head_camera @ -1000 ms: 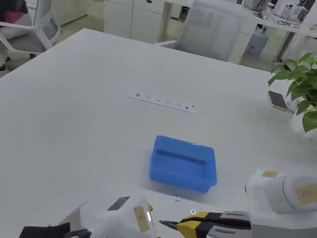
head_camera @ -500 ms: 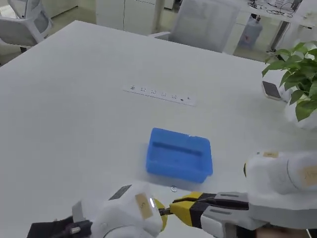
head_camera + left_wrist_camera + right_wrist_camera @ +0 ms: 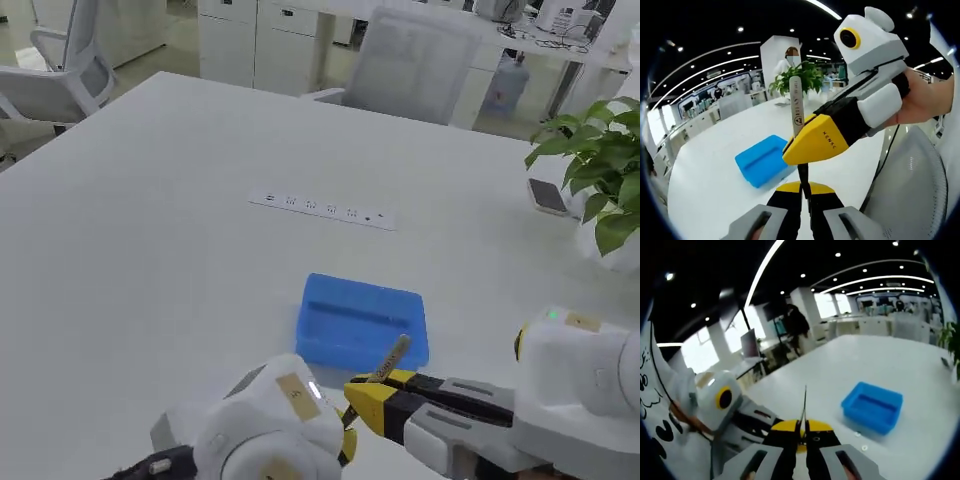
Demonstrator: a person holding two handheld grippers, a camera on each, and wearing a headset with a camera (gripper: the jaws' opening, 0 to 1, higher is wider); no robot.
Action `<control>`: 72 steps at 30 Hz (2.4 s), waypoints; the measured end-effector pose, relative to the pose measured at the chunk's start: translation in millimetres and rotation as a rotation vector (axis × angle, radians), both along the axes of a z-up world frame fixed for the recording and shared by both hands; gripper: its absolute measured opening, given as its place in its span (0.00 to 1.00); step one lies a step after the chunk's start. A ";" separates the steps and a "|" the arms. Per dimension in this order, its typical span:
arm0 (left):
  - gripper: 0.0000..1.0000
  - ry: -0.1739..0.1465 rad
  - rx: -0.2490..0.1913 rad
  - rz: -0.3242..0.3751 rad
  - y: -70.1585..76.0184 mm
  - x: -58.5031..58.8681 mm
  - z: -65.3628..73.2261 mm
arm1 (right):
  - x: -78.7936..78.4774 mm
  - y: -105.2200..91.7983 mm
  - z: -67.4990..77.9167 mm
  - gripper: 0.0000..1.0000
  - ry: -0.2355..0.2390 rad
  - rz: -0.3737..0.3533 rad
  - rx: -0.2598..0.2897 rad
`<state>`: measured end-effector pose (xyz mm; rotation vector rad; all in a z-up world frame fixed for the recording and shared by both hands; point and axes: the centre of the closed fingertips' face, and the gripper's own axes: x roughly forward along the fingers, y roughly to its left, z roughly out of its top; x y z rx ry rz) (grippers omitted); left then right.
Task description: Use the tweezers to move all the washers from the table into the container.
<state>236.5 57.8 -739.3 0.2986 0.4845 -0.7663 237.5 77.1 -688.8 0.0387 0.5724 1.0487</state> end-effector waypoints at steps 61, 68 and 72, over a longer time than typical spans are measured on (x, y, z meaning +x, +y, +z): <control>0.20 0.126 -0.093 0.253 67.1 23.3 -34.9 | 123.7 -35.7 -121.4 0.03 -0.084 -0.437 -0.150; 0.19 0.123 -0.088 0.253 66.9 22.8 -35.1 | 116.2 -36.2 -123.7 0.03 -0.089 -0.400 -0.184; 0.19 0.121 -0.088 0.252 67.0 22.7 -34.6 | 105.4 -37.9 -135.2 0.03 -0.039 -0.380 -0.220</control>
